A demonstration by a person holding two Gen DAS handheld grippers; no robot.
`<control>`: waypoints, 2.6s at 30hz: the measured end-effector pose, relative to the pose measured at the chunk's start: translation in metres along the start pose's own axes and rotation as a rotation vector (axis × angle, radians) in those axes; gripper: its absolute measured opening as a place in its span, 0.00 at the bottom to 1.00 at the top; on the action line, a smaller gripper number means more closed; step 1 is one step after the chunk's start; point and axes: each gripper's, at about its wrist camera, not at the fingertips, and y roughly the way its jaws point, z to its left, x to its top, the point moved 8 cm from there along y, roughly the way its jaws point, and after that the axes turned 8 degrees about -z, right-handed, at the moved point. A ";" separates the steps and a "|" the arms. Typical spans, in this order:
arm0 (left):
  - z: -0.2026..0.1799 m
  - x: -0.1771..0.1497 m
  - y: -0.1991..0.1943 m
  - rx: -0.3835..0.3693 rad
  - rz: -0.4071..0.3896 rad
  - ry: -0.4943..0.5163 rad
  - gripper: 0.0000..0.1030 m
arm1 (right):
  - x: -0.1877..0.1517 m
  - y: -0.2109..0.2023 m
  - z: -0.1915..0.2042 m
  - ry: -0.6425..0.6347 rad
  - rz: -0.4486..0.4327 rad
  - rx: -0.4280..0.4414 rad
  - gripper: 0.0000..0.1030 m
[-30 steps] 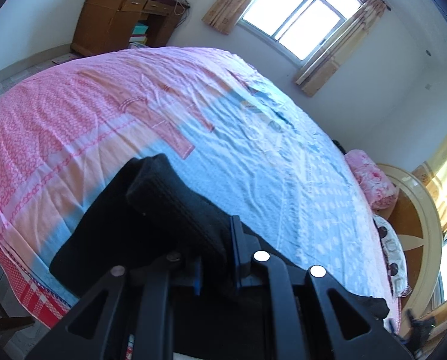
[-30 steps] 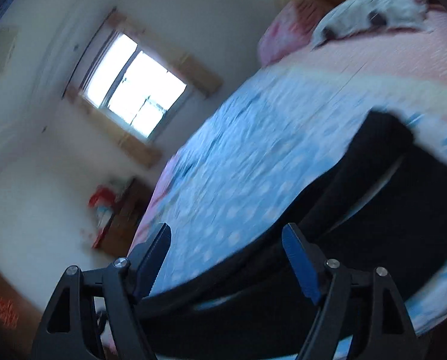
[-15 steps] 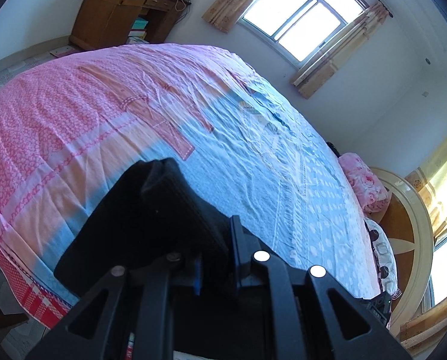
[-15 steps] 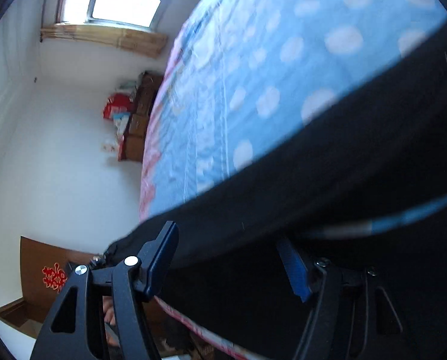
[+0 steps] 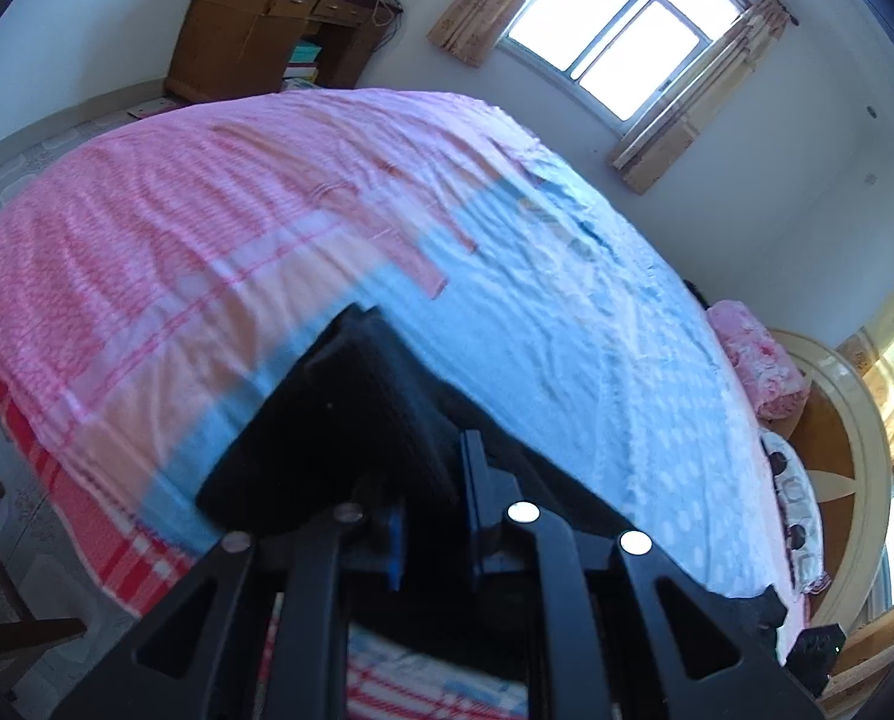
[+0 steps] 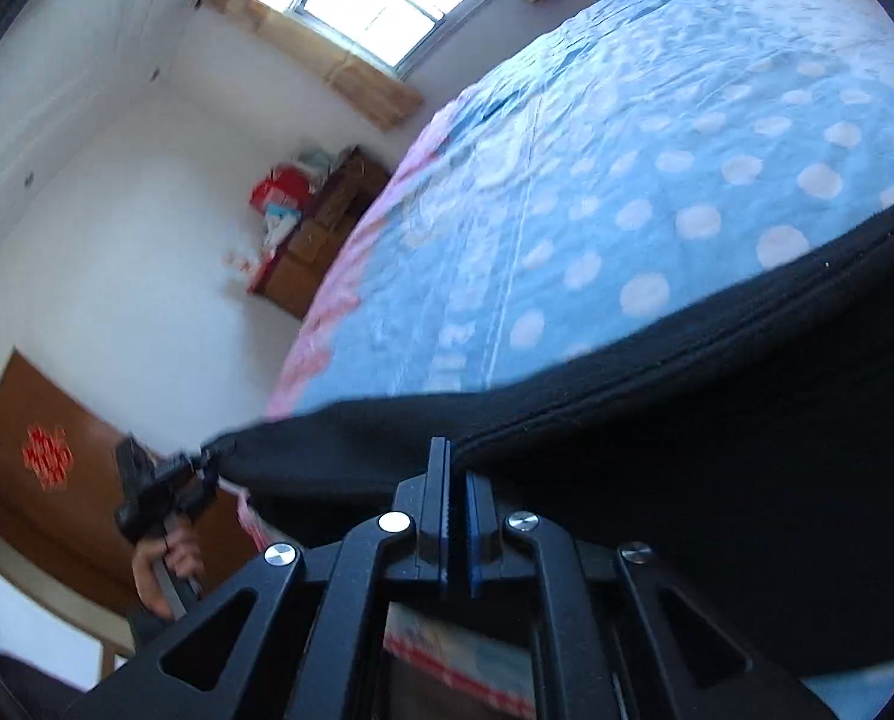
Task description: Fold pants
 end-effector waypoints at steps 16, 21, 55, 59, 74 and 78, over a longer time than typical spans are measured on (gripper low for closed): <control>0.030 -0.029 0.004 0.160 0.024 0.063 0.16 | -0.075 0.019 -0.027 -0.042 0.176 -0.049 0.04; 0.029 -0.031 0.010 0.243 0.037 0.157 0.22 | -0.090 0.020 -0.044 0.008 0.192 -0.045 0.04; -0.097 -0.111 0.053 0.280 -0.018 0.515 0.61 | 0.143 -0.193 -0.173 -0.009 -0.286 -0.660 0.11; -0.121 -0.113 0.032 0.195 -0.049 0.487 0.60 | 0.163 -0.171 -0.218 0.031 -0.219 -0.708 0.11; -0.162 -0.183 0.055 0.058 0.164 0.593 0.63 | 0.168 -0.167 -0.211 -0.025 -0.220 -0.632 0.11; -0.164 -0.187 0.056 0.058 0.160 0.622 0.67 | 0.157 -0.225 -0.177 -0.017 -0.389 -0.503 0.11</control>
